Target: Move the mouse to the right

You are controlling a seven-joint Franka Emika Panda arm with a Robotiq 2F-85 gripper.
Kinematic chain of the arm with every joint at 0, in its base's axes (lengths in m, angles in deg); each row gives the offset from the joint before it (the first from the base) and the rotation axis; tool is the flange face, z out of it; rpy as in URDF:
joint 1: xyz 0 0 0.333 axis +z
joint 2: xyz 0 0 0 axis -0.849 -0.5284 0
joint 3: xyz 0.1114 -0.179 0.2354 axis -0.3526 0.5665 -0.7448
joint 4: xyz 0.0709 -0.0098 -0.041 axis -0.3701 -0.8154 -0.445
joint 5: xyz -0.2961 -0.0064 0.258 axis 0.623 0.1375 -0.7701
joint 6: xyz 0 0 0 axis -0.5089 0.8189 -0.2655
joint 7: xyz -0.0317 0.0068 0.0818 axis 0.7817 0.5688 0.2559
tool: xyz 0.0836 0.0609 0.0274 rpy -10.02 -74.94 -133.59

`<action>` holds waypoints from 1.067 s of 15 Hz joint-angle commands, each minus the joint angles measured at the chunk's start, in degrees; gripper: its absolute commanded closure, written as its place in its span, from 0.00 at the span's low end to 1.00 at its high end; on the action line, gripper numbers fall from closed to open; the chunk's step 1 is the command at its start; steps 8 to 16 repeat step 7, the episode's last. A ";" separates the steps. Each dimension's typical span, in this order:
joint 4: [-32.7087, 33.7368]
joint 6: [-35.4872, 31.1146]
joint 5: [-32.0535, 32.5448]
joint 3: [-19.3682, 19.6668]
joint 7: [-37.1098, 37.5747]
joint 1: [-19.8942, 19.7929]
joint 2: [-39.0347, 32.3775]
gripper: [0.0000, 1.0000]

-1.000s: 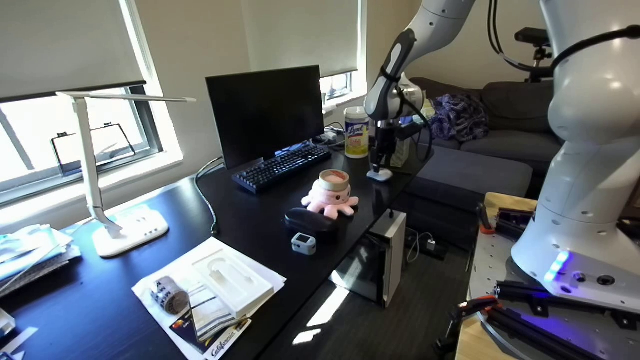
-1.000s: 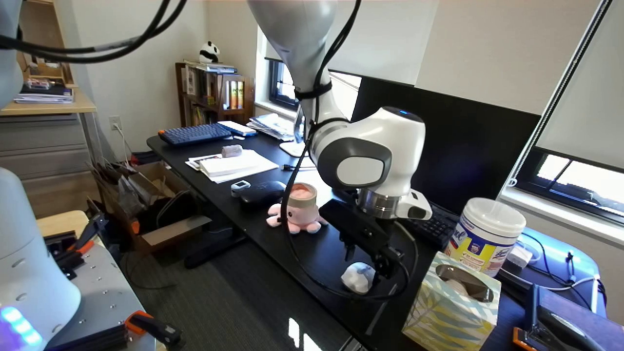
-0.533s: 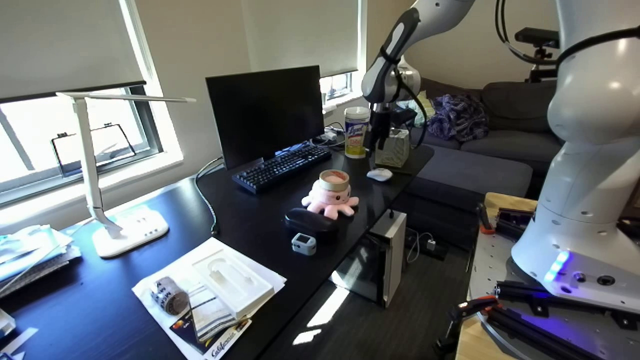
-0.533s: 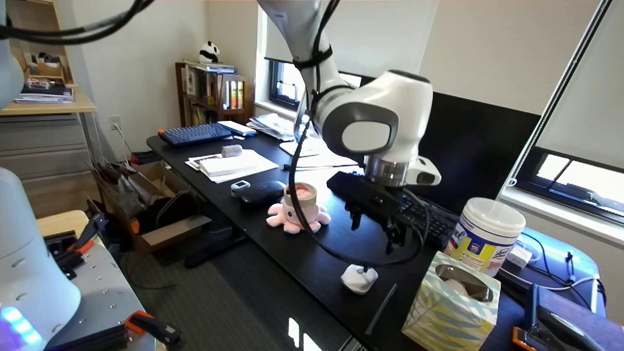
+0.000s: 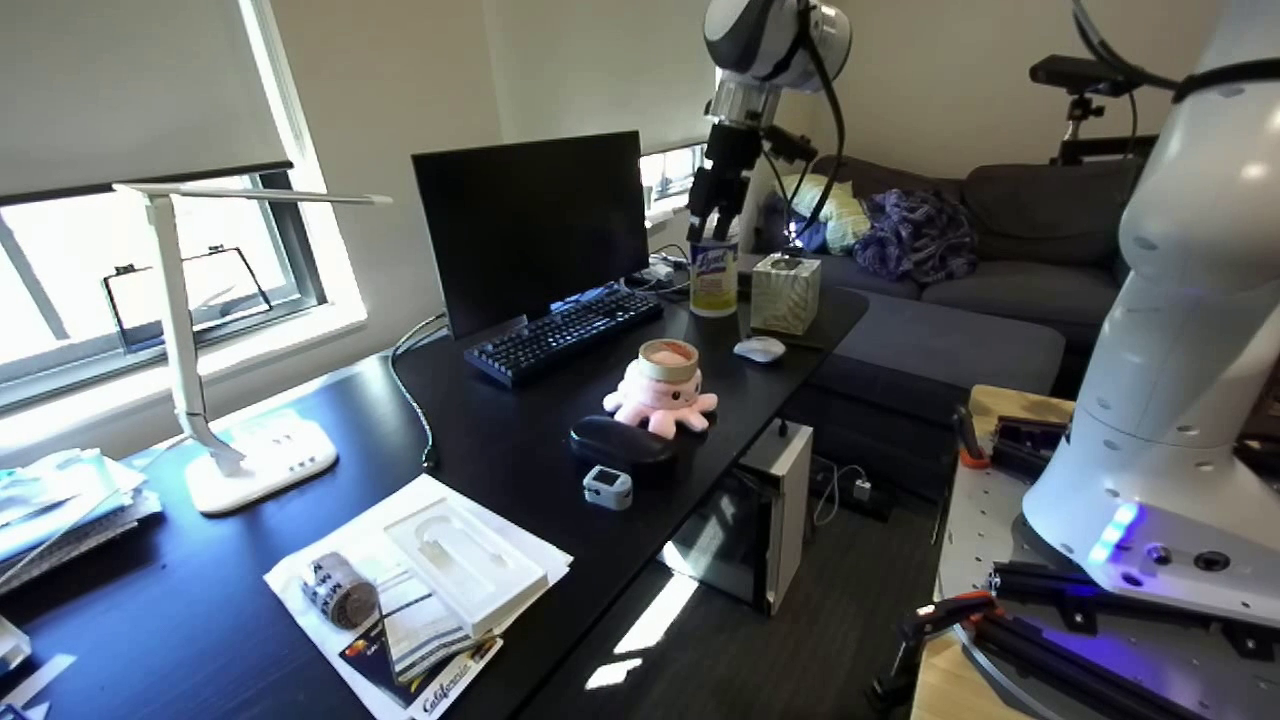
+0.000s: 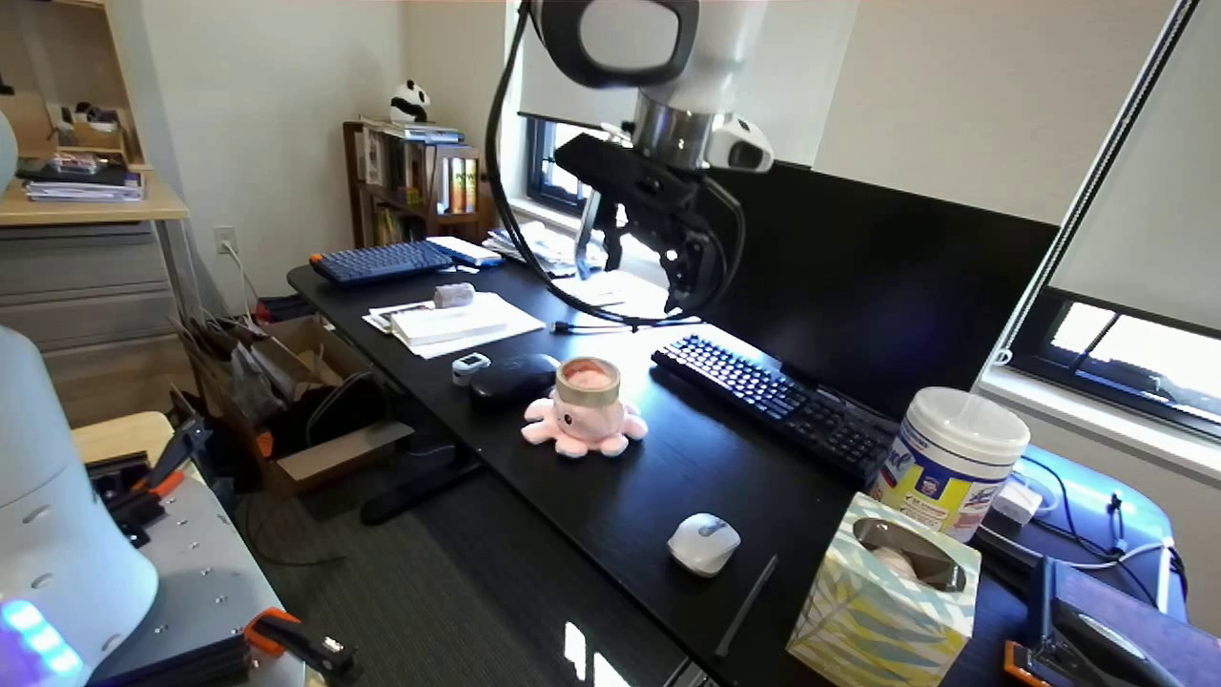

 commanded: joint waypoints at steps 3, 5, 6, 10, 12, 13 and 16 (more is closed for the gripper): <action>-1.40 10.59 11.32 2.16 14.67 9.93 10.99 0.00; -0.56 10.03 10.46 4.00 13.69 11.75 10.20 0.00; -0.58 10.99 11.33 3.75 15.14 12.63 10.92 0.00; -0.61 11.32 11.76 3.62 15.85 13.12 11.23 0.00; -0.61 11.32 11.76 3.62 15.85 13.12 11.23 0.00; -0.61 11.32 11.76 3.62 15.85 13.12 11.23 0.00; -0.61 11.32 11.76 3.62 15.85 13.12 11.23 0.00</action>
